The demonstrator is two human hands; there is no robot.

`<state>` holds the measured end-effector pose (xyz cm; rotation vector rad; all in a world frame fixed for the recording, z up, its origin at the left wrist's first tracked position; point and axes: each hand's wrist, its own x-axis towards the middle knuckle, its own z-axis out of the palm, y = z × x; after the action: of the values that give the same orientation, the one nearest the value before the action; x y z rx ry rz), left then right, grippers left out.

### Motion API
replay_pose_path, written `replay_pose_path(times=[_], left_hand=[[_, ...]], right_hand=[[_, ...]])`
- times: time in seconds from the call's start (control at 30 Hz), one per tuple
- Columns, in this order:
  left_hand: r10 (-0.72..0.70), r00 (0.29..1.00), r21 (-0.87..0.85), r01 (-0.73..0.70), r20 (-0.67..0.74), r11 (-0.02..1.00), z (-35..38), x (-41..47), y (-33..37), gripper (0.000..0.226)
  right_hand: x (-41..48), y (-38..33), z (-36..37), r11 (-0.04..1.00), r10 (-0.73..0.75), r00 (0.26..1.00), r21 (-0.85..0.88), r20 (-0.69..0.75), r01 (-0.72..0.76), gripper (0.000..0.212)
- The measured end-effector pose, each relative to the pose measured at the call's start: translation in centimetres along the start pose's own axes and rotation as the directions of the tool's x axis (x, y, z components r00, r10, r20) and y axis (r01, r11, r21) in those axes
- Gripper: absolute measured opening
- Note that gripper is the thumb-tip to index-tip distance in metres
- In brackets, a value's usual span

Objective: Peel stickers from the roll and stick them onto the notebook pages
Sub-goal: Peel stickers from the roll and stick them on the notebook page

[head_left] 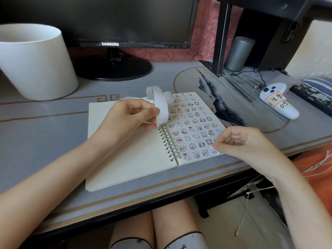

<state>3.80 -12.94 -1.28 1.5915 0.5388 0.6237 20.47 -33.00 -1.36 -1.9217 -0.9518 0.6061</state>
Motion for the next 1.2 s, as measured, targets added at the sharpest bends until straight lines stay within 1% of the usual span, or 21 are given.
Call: replay_pose_path(times=[0.43,0.6,0.87,1.0,1.03,1.13,1.2], left_hand=[[-0.003,1.0,-0.007,0.003,0.003,1.0,0.01,0.01,0.05,0.016],[-0.004,1.0,-0.007,0.004,0.001,1.0,0.0,-0.01,0.02,0.016],[-0.009,1.0,-0.002,0.009,-0.006,1.0,0.03,0.02,-0.07,0.015],[-0.009,1.0,0.004,0.009,-0.011,1.0,0.04,0.04,-0.03,0.014],[-0.008,1.0,0.007,0.009,-0.012,1.0,0.04,0.04,-0.02,0.014],[-0.01,1.0,0.002,0.01,-0.01,1.0,0.08,0.01,0.02,0.014],[-0.012,1.0,-0.003,0.012,-0.008,1.0,0.11,0.01,0.02,0.015]], right_hand=[[0.17,0.4,0.38,0.998,-0.037,0.999,-0.044,-0.034,0.035,0.011],[0.17,0.5,0.46,0.995,-0.044,0.998,-0.087,-0.036,0.041,0.012],[0.05,0.54,0.36,0.997,-0.03,0.999,-0.067,-0.04,0.028,0.012],[0.15,0.62,0.13,0.997,-0.032,0.999,-0.075,-0.044,0.028,0.029],[0.21,0.68,0.07,0.997,-0.031,0.999,-0.079,-0.042,0.028,0.029],[0.26,0.73,-0.14,0.996,-0.032,0.999,-0.086,-0.031,0.029,0.017],[0.22,0.75,-0.3,0.995,-0.032,0.999,-0.098,-0.018,0.03,0.013]])
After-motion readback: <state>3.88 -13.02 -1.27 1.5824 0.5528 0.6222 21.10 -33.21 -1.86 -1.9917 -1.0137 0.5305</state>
